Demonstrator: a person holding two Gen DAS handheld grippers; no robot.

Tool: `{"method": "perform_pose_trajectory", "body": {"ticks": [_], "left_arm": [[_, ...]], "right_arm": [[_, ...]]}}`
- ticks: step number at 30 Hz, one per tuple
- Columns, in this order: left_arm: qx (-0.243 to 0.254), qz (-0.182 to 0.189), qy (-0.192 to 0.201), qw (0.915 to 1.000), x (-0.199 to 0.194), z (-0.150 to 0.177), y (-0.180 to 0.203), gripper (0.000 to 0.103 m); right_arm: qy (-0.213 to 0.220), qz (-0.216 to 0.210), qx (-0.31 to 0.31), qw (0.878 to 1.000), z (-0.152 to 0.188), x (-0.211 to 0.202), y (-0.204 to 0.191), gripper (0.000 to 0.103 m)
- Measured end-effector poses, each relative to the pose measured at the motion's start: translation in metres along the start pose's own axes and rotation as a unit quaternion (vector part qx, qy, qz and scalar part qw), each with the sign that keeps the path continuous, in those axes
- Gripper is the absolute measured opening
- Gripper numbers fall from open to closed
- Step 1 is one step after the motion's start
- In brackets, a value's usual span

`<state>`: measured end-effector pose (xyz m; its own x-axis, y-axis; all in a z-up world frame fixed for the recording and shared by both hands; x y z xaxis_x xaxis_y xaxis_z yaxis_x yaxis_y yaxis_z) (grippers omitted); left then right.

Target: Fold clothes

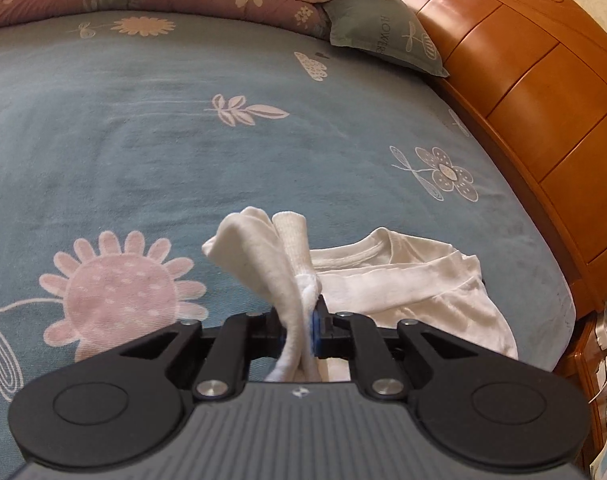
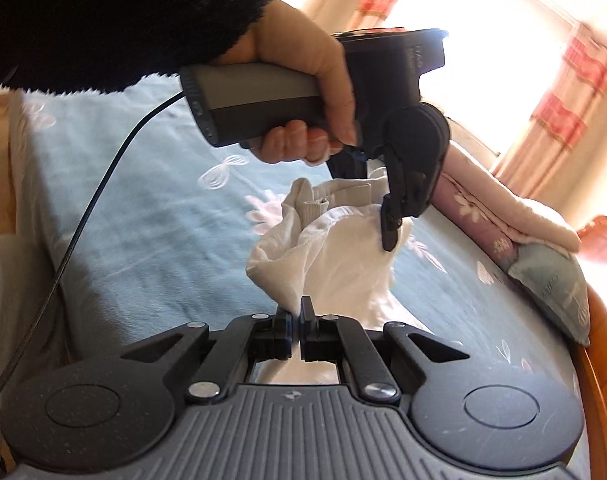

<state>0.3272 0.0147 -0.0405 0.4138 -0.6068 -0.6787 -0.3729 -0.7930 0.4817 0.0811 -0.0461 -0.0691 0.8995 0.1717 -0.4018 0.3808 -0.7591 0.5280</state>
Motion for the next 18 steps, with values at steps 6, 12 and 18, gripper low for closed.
{"method": "perform_pose_trajectory", "body": {"ticks": [6, 12, 18], "left_arm": [[0.022, -0.024, -0.016, 0.9993, 0.023, -0.015, 0.051, 0.010], [0.026, -0.060, -0.037, 0.9971, 0.057, -0.023, 0.090, 0.012], [0.049, -0.084, -0.058, 0.9935, 0.096, -0.025, 0.127, 0.012]], "right_arm": [[0.004, 0.019, 0.072, 0.997, 0.023, -0.009, 0.050, 0.007], [-0.007, 0.037, 0.132, 0.990, 0.051, -0.014, 0.086, 0.007], [-0.019, 0.045, 0.192, 0.980, 0.080, -0.021, 0.116, 0.007]]}}
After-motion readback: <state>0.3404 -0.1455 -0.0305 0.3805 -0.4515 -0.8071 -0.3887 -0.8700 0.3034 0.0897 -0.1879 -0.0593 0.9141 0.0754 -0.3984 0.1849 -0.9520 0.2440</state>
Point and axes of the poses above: each gripper's, at about its wrist camera, not at the fingertips, and x roughly the way its jaws point, y to its right, z to its underside, the point moved 3 cm from there along x, roughly the way its jaws point, and after that the axes turned 12 degrees about z, right-handed, at the moved point
